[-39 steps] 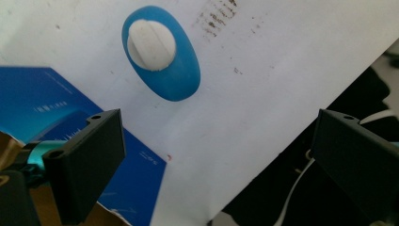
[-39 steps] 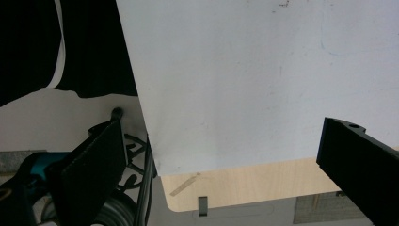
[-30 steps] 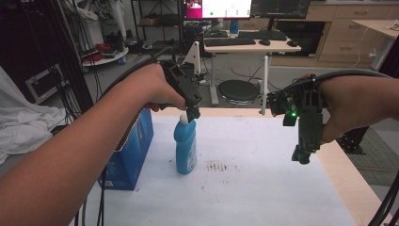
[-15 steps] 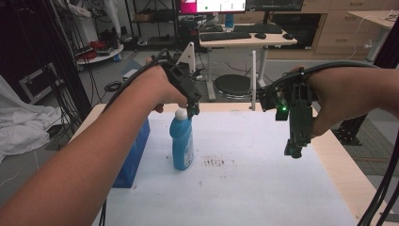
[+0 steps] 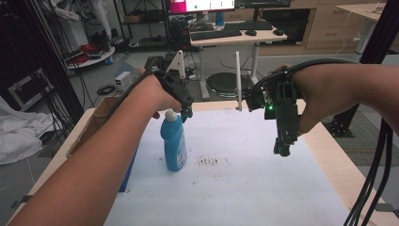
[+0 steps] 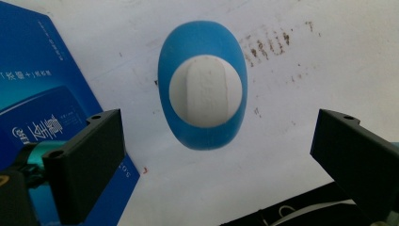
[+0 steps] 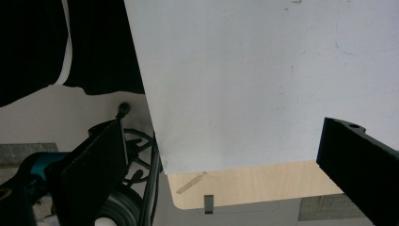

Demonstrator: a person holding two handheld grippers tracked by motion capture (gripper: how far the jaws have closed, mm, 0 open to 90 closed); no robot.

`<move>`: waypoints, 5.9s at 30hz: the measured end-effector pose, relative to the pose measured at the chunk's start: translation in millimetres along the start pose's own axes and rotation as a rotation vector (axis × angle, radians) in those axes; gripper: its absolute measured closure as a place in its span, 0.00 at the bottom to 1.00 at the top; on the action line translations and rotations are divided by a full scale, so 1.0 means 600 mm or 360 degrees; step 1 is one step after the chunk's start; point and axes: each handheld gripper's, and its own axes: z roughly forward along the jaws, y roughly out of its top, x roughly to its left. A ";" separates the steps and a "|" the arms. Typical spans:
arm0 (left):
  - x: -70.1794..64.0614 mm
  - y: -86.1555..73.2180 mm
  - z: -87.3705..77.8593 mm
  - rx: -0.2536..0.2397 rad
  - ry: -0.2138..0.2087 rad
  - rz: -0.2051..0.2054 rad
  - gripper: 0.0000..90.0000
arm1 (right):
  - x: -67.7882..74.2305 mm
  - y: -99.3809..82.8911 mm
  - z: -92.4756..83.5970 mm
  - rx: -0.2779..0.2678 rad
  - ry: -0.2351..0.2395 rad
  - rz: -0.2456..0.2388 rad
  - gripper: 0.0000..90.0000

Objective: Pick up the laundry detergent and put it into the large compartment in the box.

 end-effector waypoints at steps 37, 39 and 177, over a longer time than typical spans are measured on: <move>0.010 0.011 0.078 -0.0023 0.0037 -0.0089 0.04 | -0.003 0.006 0.003 0.0006 0.0000 -0.0033 0.01; 0.009 0.013 0.080 -0.0015 0.0038 -0.0082 0.04 | -0.003 0.006 0.004 0.0005 -0.0002 -0.0026 0.01; 0.089 -0.052 -0.147 -0.0069 0.0014 -0.0100 0.43 | -0.013 0.021 0.028 -0.0034 0.0019 -0.0037 0.01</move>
